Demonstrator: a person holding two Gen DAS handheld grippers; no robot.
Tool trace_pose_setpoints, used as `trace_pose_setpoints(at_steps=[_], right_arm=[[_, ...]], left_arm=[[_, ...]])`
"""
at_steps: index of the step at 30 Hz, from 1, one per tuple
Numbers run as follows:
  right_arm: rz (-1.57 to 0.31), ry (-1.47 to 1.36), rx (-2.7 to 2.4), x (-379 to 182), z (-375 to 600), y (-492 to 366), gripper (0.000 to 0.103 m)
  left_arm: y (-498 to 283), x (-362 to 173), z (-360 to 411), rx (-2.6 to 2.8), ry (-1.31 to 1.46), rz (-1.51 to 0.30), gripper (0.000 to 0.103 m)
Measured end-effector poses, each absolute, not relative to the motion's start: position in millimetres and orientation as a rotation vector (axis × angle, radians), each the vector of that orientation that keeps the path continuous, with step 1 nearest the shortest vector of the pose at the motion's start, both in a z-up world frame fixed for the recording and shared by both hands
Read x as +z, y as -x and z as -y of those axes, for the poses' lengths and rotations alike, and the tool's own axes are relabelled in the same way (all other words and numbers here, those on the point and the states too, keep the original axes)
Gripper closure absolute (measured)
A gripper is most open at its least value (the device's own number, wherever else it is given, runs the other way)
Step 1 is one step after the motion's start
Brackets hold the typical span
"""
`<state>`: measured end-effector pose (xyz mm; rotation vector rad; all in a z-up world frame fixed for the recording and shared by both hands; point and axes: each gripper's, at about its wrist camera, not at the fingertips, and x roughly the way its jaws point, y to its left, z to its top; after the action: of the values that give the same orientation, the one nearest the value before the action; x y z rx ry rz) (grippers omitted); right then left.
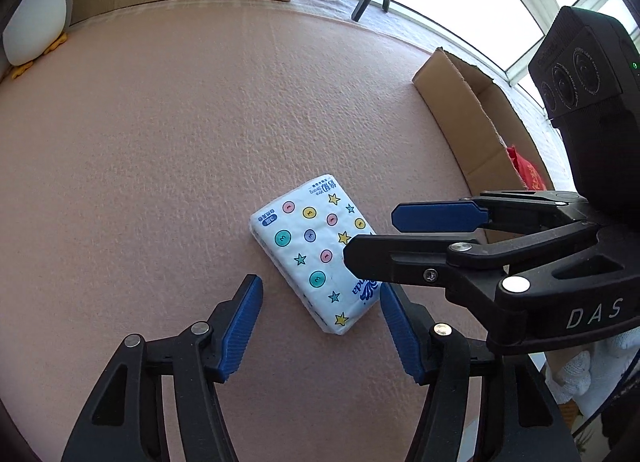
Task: Organize objects
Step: 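Set the tissue pack down and grasp it with the right gripper, then carry the tissue pack into the box and open the right gripper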
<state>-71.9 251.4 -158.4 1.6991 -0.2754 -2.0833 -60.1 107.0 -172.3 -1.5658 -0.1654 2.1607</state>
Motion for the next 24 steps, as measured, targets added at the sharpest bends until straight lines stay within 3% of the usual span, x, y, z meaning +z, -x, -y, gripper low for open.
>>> trace_pose_setpoints(at_steps=[9,13,24], right_arm=[[0.27,-1.713,-2.052,-167.4,-243.7,78.0,0.05],[0.275,-1.719,-2.028,-171.2,-243.1,79.3,0.067],[0.277,-1.664,-2.1,-154.5,-254.6,76.8,0.069]], left_arm=[[66.8,-177.5,-111.7,2.134,1.573,0.221,0.049],[65.5,-175.7,-111.2,2.134,1.569,0.213,0.051],[68.1,-147.9,-132.1,2.149,1.49,0.161,0.053]])
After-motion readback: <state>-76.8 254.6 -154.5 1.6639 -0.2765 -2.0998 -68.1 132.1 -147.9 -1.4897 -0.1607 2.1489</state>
